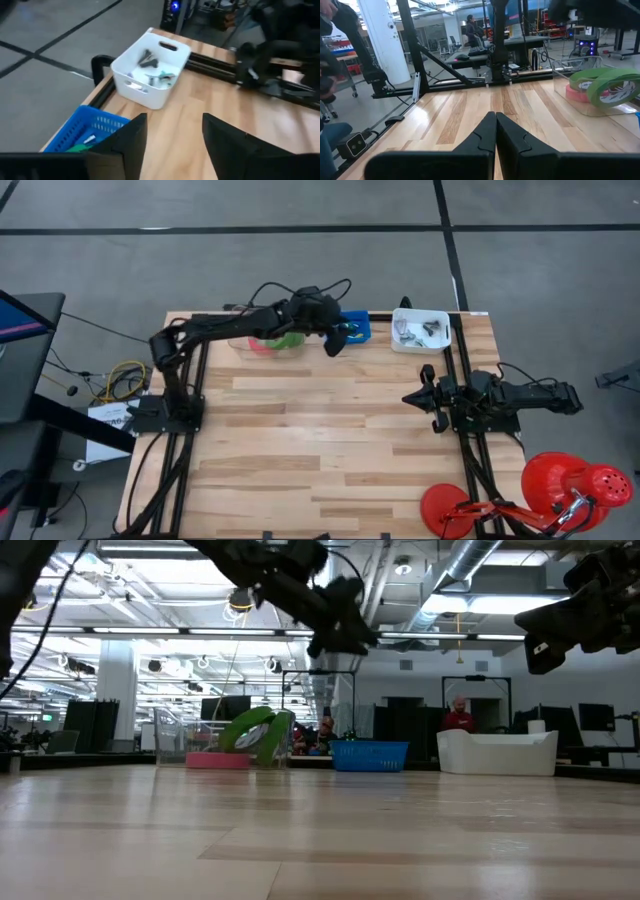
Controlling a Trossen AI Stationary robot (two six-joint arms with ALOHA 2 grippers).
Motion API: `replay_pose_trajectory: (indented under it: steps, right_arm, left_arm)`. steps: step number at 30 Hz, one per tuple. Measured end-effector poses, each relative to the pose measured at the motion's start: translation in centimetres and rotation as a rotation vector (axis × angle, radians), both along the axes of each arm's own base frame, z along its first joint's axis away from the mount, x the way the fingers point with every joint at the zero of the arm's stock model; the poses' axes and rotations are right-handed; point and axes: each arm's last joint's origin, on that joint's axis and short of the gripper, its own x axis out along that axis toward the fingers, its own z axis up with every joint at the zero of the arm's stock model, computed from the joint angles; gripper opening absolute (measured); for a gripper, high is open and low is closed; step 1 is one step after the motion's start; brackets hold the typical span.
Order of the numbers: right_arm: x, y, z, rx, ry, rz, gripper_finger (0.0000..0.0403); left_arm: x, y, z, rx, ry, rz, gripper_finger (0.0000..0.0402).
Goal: Pick and place Stapler, Stapler remover, tape
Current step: Return to Home Position
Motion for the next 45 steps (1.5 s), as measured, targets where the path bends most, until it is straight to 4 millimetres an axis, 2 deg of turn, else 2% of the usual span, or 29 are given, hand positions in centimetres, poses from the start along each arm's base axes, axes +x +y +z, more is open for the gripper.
replay_pose_trajectory:
  steps: [6,15,28,37,45]
  right_arm:
    - [0.0,0.0,0.0,0.000,0.000,0.000,0.0000]
    - [0.0,0.0,0.0,0.000,0.000,0.000,0.0000]
    - [0.0,0.0,0.0,0.000,0.000,0.000,0.0000]
    - [0.0,0.0,0.0,0.000,0.000,0.000,0.0000]
    - [0.0,0.0,0.0,0.000,0.000,0.000,0.0000]
  left_arm:
    - [-2.0,-3.3,0.9,0.002,-0.005,-0.057,0.0142]
    - [-6.2,-7.5,-1.4,-0.023,0.070,-0.125,0.0088]
    - [-12.8,-12.5,-3.9,-0.030,0.107,-0.238,0.0038]
    - [-16.6,-14.7,-6.4,-0.034,0.134,-0.303,0.0005]
    - [-19.4,-15.2,-8.2,-0.028,0.116,-0.316,0.0004]
